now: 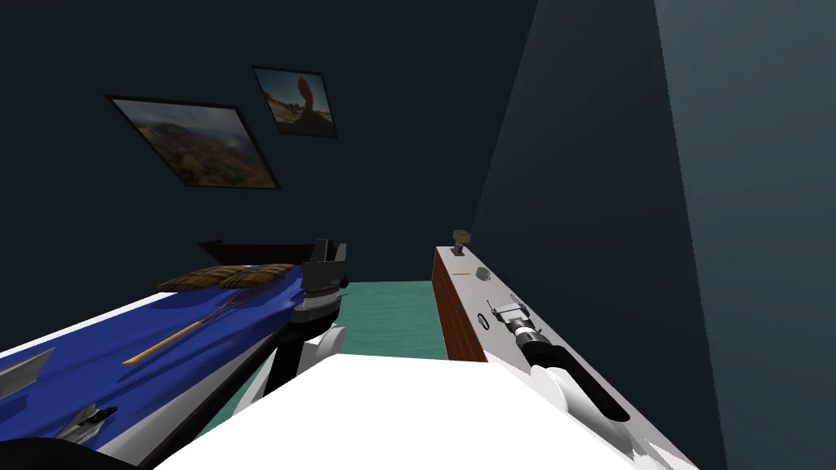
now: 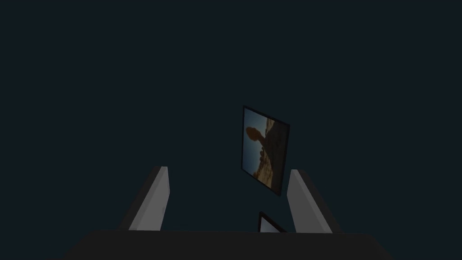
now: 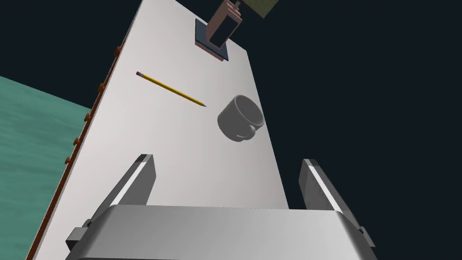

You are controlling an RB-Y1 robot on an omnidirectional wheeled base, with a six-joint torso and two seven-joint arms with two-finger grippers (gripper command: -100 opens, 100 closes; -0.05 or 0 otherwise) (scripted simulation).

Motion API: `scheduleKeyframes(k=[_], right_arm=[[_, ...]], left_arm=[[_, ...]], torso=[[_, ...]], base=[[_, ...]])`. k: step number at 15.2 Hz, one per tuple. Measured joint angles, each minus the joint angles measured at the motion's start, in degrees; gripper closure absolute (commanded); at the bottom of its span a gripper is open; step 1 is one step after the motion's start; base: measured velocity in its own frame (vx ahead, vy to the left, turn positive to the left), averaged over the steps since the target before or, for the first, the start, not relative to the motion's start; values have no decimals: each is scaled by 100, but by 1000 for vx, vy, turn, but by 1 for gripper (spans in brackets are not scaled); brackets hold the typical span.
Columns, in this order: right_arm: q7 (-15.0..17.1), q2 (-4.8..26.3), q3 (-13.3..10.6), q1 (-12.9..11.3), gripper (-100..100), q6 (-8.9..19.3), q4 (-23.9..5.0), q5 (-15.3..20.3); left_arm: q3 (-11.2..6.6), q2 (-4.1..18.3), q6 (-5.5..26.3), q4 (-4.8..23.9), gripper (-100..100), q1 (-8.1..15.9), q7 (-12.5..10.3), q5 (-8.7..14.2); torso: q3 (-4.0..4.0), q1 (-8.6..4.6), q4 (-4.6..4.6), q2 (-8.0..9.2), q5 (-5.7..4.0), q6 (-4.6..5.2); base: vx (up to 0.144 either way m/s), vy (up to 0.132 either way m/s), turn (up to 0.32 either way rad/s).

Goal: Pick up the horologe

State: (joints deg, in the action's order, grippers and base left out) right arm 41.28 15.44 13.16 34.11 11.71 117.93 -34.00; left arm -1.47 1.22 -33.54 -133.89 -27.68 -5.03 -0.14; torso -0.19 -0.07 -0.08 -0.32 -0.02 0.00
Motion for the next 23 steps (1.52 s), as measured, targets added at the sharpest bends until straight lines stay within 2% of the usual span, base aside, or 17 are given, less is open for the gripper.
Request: scheduleKeyframes(k=[15,23], right_arm=[[1381,-25,391,318,-100,1553,-739,-1178],[1985,-147,536,454,-100,2275,-1011,-1604]], left_arm=[[0,0,0,0,0,0,0,0],[0,0,0,0,0,0,0,0]], torso=[[2,2,1,3,1,0],[5,3,2,9,1,0]], base=[[69,-6,-18],[58,-4,-14]])
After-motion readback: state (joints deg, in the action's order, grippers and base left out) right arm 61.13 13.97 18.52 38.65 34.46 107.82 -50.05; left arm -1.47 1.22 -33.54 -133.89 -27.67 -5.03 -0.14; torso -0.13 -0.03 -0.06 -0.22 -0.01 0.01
